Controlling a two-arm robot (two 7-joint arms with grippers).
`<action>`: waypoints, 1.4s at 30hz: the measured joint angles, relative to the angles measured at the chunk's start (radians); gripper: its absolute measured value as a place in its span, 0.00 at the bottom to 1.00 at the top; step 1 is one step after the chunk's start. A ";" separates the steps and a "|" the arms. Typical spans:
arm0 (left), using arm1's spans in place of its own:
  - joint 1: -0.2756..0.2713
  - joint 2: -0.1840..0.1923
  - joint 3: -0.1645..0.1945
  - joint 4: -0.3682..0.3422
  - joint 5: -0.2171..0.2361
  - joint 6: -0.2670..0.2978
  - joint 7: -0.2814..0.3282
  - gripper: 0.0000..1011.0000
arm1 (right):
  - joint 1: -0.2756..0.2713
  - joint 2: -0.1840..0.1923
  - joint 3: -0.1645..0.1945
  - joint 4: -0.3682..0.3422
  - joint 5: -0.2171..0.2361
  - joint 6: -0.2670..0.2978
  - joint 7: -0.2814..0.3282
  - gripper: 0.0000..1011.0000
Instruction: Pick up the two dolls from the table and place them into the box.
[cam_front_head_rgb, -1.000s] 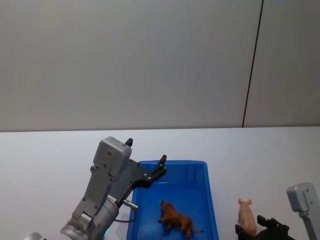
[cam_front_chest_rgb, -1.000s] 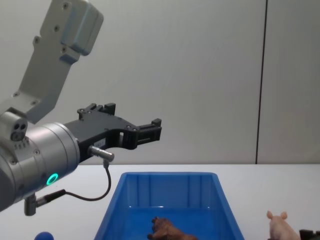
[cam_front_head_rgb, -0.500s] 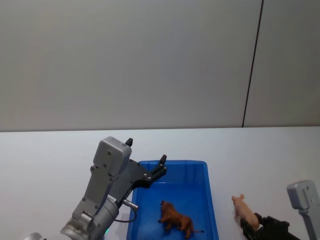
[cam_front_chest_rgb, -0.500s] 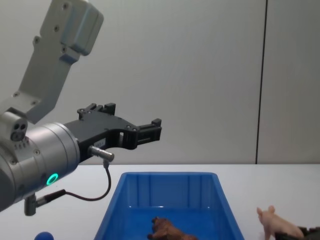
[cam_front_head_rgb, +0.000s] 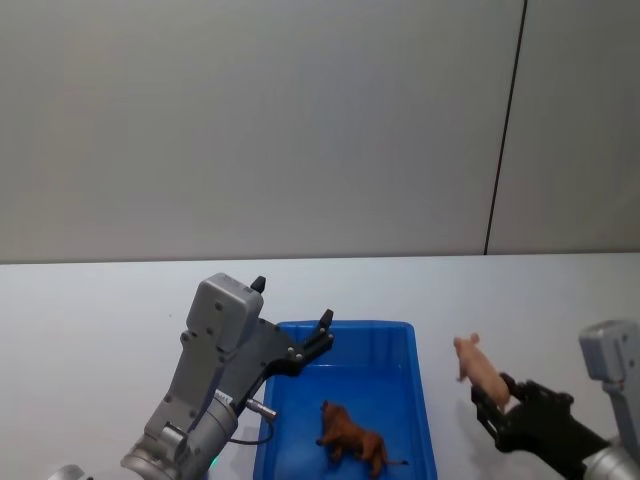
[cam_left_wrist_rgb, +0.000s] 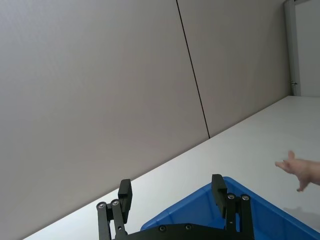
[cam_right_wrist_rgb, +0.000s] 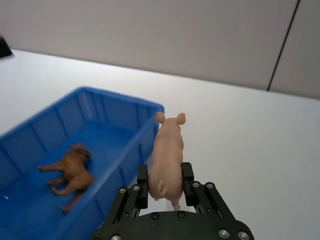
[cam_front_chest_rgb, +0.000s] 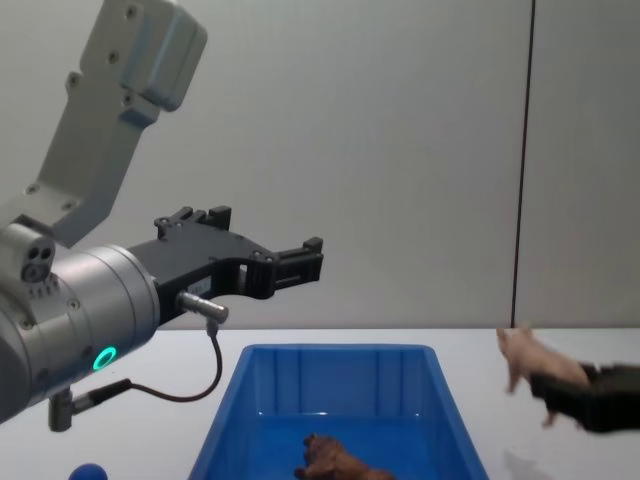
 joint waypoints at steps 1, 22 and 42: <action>0.000 0.000 0.000 0.000 0.000 0.000 0.000 0.99 | 0.002 -0.001 0.000 -0.003 0.000 -0.001 0.005 0.37; 0.000 0.000 0.000 0.000 0.000 0.000 0.000 0.99 | 0.144 -0.096 -0.056 0.033 -0.033 0.094 0.192 0.48; 0.000 0.000 0.000 0.000 0.000 0.000 0.000 0.99 | 0.157 -0.074 -0.042 0.079 -0.032 0.085 0.227 0.99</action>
